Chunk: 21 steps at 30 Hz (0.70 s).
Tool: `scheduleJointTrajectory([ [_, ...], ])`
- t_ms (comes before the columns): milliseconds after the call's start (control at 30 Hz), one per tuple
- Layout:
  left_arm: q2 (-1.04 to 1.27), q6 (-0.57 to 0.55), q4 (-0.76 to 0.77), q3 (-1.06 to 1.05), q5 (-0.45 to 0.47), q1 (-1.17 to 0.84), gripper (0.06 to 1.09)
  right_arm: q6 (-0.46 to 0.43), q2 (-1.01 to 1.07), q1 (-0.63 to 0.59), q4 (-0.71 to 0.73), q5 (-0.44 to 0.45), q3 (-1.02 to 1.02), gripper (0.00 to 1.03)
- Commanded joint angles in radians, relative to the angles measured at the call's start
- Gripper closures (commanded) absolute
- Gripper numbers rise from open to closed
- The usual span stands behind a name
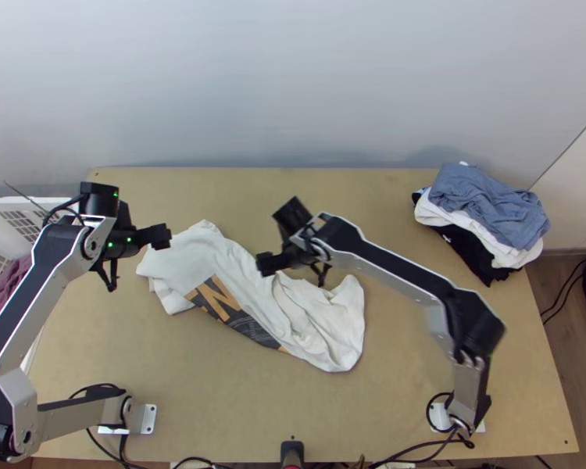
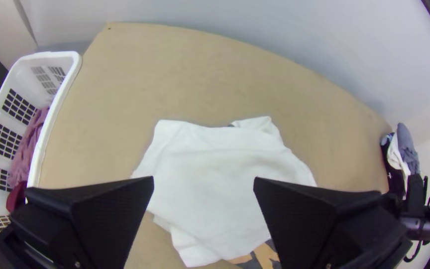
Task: Fold the t-shirt
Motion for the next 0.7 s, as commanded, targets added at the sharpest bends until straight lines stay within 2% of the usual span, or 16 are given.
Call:
scheduleJointTrajectory([
  [0,-0.005,0.014,0.012,-0.055,0.003,0.075,0.11,0.045,0.145,0.03,-0.051,-0.143,0.138,0.07],
  [200,-0.008,0.017,0.012,-0.072,0.023,0.113,0.11,0.046,0.217,0.043,-0.068,-0.147,0.188,0.08],
  [267,-0.008,0.017,0.012,-0.075,0.024,0.113,0.11,0.04,0.231,0.04,-0.071,-0.146,0.202,0.21],
  [300,-0.008,0.017,0.012,-0.076,0.024,0.115,0.11,0.04,0.237,0.037,-0.071,-0.146,0.21,0.31],
  [367,-0.01,0.017,0.012,-0.078,0.024,0.115,0.11,0.035,0.245,0.031,-0.071,-0.146,0.219,0.6],
  [433,-0.01,0.018,0.012,-0.079,0.024,0.115,0.11,0.032,0.253,0.023,-0.071,-0.146,0.223,0.8],
  [467,-0.01,0.02,0.01,-0.079,0.024,0.115,0.11,0.032,0.253,0.019,-0.071,-0.146,0.222,0.84],
  [533,-0.01,0.023,0.012,-0.079,0.026,0.115,0.11,0.02,0.251,0.005,-0.071,-0.144,0.228,0.99],
  [667,-0.013,0.024,0.012,-0.073,0.027,0.115,0.11,0.019,0.228,-0.039,-0.071,-0.144,0.23,1.0],
])
